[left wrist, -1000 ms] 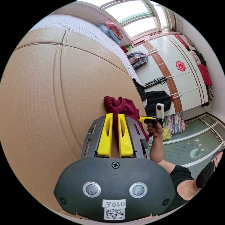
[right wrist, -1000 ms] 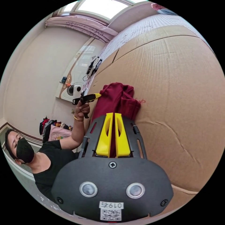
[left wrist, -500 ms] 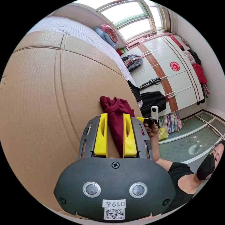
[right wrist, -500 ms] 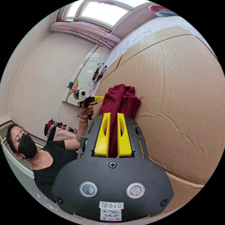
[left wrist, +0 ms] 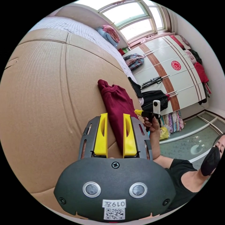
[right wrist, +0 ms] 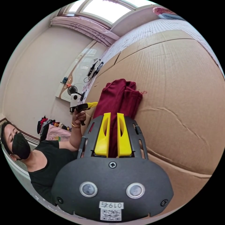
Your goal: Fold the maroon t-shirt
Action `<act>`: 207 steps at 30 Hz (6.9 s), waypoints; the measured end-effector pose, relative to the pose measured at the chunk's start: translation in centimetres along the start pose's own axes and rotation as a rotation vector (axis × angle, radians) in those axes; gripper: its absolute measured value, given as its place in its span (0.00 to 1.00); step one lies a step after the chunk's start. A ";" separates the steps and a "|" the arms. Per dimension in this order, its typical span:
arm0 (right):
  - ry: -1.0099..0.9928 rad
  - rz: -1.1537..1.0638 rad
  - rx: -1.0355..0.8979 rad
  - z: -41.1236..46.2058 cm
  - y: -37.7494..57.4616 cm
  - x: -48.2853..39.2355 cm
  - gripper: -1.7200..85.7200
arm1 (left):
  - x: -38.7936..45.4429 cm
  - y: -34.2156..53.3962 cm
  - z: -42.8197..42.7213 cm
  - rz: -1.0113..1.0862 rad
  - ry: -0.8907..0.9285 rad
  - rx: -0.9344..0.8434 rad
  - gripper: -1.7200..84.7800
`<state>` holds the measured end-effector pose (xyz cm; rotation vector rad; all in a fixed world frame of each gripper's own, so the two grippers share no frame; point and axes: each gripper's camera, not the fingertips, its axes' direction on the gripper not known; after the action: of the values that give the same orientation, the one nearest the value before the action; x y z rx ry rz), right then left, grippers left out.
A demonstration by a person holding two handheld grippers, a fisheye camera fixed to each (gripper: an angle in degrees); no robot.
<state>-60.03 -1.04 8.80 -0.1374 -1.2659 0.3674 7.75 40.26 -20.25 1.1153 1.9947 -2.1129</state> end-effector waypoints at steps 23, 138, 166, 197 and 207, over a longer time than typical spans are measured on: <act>0.040 -0.001 0.048 0.4 4.4 -1.4 0.02 | -3.7 7.0 3.1 -0.025 -0.033 -0.011 0.05; 1.341 -1.313 0.068 66.4 53.3 -42.8 0.02 | -12.4 82.3 64.9 1.176 -1.308 -0.112 0.03; 1.778 -1.210 -0.021 64.1 55.5 -38.1 0.07 | -13.5 81.9 64.7 1.187 -1.280 -0.138 0.03; 1.595 -0.905 0.027 56.9 51.9 -36.6 0.01 | -8.3 83.3 64.6 1.163 -1.266 -0.121 0.03; 1.569 -0.892 0.061 55.3 52.1 -36.6 0.01 | -6.3 83.1 59.5 1.099 -1.120 -0.058 0.03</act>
<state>-131.73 29.46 -23.34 0.1887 0.3117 -0.4632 24.40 -29.72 -93.09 0.5122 0.6437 -1.4302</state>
